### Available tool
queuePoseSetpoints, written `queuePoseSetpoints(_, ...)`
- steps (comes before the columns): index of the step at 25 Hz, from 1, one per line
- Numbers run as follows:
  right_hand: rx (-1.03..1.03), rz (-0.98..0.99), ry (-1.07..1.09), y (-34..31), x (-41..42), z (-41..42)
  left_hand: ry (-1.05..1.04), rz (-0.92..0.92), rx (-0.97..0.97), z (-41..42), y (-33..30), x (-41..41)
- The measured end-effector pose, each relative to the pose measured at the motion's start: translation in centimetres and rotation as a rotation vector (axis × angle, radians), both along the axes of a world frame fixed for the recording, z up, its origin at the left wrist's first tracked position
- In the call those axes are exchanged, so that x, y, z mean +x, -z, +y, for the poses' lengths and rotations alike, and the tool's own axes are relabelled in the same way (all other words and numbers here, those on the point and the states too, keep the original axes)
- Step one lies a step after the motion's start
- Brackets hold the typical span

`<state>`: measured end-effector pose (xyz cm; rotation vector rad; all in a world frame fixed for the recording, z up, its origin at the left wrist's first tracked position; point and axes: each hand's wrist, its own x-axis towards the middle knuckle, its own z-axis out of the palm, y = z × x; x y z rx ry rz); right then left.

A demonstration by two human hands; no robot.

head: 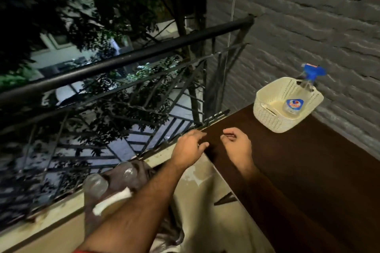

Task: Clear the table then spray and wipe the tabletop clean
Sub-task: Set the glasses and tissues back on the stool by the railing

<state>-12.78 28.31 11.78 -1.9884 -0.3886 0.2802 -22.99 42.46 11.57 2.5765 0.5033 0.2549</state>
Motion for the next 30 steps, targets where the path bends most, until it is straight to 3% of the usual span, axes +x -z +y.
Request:
queuePoseSetpoints(15, -0.074, 0.119, -0.334, 4.1, -24.2, 13.1, -0.373, 0.151, -0.084, 11.5, 3.9, -30.3)
queuePoseSetpoints(27, -0.285, -0.045, -0.577, 7.2, -27.5, 19.6, -0.583, 0.161, -0.179, 14.9, 6.5, -37.1)
queuePoseSetpoints(30, -0.318, -0.208, -0.685, 8.3, -26.6, 20.9, -0.618, 0.21, -0.2, 15.7, 7.6, -36.6)
